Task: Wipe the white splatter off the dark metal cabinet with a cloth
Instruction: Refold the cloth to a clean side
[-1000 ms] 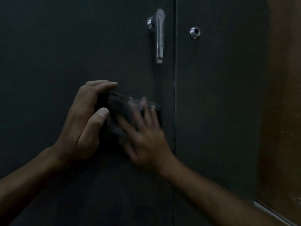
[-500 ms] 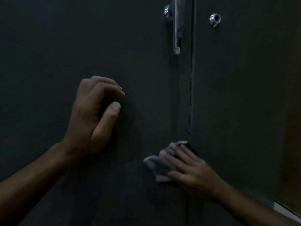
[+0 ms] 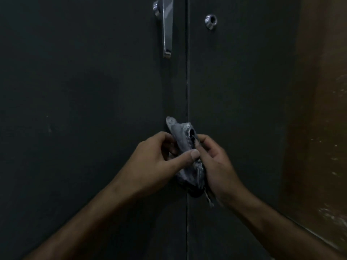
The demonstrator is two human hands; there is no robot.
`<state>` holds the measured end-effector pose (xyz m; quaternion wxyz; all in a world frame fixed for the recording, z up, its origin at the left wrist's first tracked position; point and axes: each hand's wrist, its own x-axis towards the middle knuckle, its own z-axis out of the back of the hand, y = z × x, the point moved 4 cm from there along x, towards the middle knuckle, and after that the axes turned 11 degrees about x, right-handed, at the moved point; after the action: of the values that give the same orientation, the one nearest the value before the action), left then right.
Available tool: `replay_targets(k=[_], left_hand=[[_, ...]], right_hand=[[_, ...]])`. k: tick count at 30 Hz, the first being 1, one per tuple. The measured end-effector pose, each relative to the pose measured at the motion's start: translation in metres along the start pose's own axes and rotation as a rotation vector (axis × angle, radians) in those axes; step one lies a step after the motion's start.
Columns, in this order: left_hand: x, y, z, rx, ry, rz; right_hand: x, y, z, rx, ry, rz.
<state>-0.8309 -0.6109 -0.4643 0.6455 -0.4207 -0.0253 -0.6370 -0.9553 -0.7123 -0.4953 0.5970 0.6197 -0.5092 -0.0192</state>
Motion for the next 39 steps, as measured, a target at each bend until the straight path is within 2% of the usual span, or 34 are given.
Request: replay_targets(k=[2, 4, 7, 9, 12, 15, 17, 18, 20, 22, 24, 27, 29, 31, 34, 37, 39], left_hand=[[0.002, -0.004, -0.008, -0.161, 0.085, 0.044], [-0.001, -0.009, -0.014, -0.221, 0.132, 0.058], [-0.001, -0.005, -0.014, -0.265, 0.041, 0.059], [0.002, 0.005, -0.012, -0.373, -0.029, 0.151], [0.008, 0.014, -0.017, -0.586, -0.035, 0.333], [0.006, 0.012, -0.024, -0.97, 0.07, 0.43], [0.001, -0.001, -0.028, -1.061, 0.24, 0.399], [-0.001, -0.005, -0.032, -1.002, 0.308, 0.371], [-0.002, -0.002, -0.04, -0.706, 0.325, 0.302], [-0.001, 0.004, -0.042, -0.318, 0.208, 0.236], [-0.001, 0.006, -0.04, -0.097, 0.125, 0.136], [-0.002, 0.009, -0.056, -0.174, 0.305, 0.048], [-0.007, 0.003, -0.075, -0.315, 0.42, 0.062], [-0.013, 0.0, -0.092, -0.546, 0.492, 0.126], [-0.018, 0.005, -0.101, -0.848, 0.554, 0.198], [-0.017, 0.009, -0.1, -0.86, 0.528, 0.183], [-0.016, 0.009, -0.099, -0.796, 0.5, 0.243]], right_hand=[[0.002, 0.004, 0.008, -0.061, -0.023, 0.02], [0.004, 0.006, 0.015, -0.094, -0.016, 0.003], [0.007, 0.012, 0.022, -0.16, -0.041, 0.024], [0.011, 0.015, 0.027, -0.181, -0.067, 0.04], [0.013, 0.017, 0.038, -0.098, -0.114, -0.061], [0.012, 0.022, 0.044, -0.112, -0.093, -0.07], [0.009, 0.025, 0.047, -0.173, -0.091, -0.057], [0.008, 0.025, 0.047, -0.18, -0.094, -0.065], [0.007, 0.03, 0.047, -0.168, -0.094, -0.096], [0.008, 0.04, 0.046, -0.13, -0.092, -0.155], [0.01, 0.053, 0.048, -0.015, -0.127, -0.257], [0.012, 0.071, 0.051, 0.246, -0.194, -0.345], [0.011, 0.073, 0.048, 0.3, -0.164, -0.363], [0.011, 0.065, 0.046, 0.17, -0.104, -0.355], [0.013, 0.051, 0.056, -0.241, -0.097, -0.218], [0.016, 0.048, 0.076, -0.76, -0.118, 0.025], [0.017, 0.048, 0.084, -0.884, -0.118, 0.1]])
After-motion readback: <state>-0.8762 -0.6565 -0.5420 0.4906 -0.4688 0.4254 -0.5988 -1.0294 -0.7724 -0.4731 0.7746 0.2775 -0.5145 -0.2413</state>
